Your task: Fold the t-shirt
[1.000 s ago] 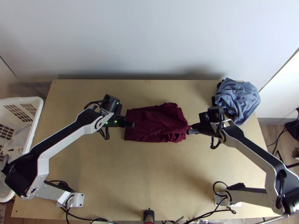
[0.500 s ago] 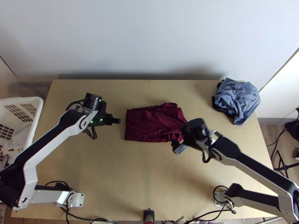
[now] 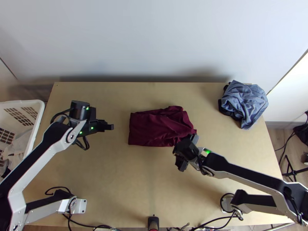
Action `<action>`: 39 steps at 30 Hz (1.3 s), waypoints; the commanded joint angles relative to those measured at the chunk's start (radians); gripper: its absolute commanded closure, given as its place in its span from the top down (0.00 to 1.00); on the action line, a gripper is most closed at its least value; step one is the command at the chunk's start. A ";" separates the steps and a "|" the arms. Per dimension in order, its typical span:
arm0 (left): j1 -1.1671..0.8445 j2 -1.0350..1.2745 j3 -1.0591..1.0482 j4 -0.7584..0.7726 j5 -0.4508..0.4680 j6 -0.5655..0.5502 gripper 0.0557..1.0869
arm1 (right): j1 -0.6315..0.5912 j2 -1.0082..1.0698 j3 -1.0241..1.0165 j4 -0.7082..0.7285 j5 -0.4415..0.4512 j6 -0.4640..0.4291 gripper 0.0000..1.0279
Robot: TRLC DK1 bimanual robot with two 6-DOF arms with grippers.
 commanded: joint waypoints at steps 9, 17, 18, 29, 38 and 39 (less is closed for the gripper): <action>0.101 -0.232 -0.121 -0.029 0.069 -0.001 0.06 | 0.047 0.184 -0.039 0.239 0.093 -0.233 0.95; 0.123 -0.295 -0.132 -0.046 0.100 0.004 0.06 | 0.049 0.253 0.035 0.293 0.131 -0.273 0.95; 0.123 -0.298 -0.137 -0.046 0.103 0.004 0.06 | 0.049 0.264 0.044 0.293 0.134 -0.276 0.95; 0.123 -0.326 -0.180 -0.043 0.118 -0.001 0.06 | 0.045 0.405 0.108 0.380 0.165 -0.342 0.95; 0.120 -0.386 -0.206 -0.066 0.131 -0.010 0.06 | 0.007 0.566 0.237 0.447 0.204 -0.382 0.95; 0.118 -0.397 -0.207 -0.066 0.131 -0.022 0.06 | 0.002 0.584 0.245 0.452 0.213 -0.383 0.95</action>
